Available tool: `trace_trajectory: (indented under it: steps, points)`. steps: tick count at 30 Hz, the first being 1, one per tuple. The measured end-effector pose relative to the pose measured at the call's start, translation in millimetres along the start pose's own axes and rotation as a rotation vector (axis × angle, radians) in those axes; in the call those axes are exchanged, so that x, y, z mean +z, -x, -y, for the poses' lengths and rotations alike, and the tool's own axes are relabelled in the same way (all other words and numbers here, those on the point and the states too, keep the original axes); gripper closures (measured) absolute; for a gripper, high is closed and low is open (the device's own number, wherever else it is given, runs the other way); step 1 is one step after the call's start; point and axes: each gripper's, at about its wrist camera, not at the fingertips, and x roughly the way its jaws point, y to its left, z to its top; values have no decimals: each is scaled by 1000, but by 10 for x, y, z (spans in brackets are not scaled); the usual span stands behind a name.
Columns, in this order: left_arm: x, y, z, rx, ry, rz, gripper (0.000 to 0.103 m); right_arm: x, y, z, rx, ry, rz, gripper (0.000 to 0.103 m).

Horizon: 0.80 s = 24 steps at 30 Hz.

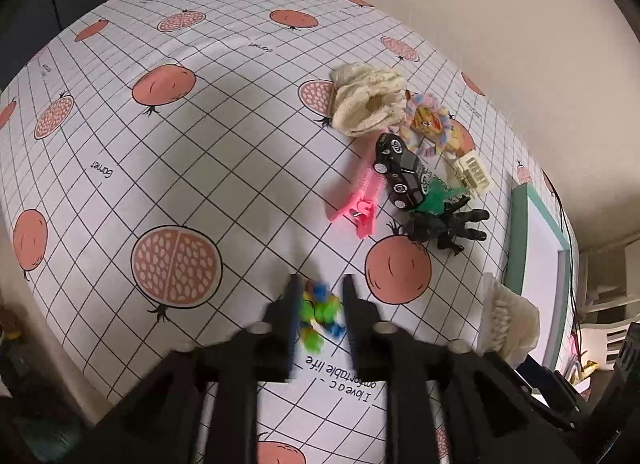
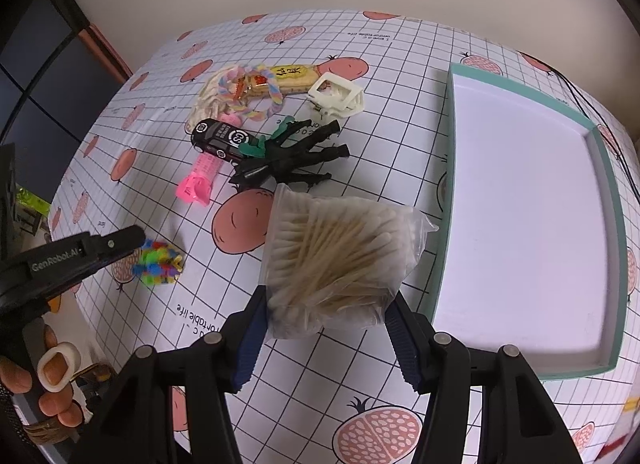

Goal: Organize objects
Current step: 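Close the left tool on the colourful block cluster and lift it, then carry the block cluster into the tray with the left tool while the right tool carries the swab bag there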

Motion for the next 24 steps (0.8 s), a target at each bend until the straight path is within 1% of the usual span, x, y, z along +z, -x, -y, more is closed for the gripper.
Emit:
trace_trajectory:
  steps: [1,3,4,7,11,14,16,20,24]
  points:
    - [-3,-4,1,0,2,0,66,-1,-2,0,0,1,-1,43]
    - [-4,-17,25,26,-13,3,65,-3,-3,1,-1,-1,-1,43]
    - [1,-36,54,46,-28,3,62,-4,-5,5,0,-4,-2,43]
    - [-1,-124,91,74,-52,-15,57,-5,-13,8,3,-6,-5,43]
    - [-2,-288,128,108,-78,-59,57,-6,-21,23,6,-13,-7,43]
    - [-5,-407,105,124,-67,-91,57,-8,-31,26,5,-16,-10,43]
    - [-3,-443,77,127,-55,-103,64,-13,-41,20,2,-10,-14,43]
    - [-7,-383,72,139,-63,-82,64,-8,-38,24,1,-12,-11,43]
    - [-4,-296,70,125,-68,-56,64,1,-16,37,0,-11,0,43]
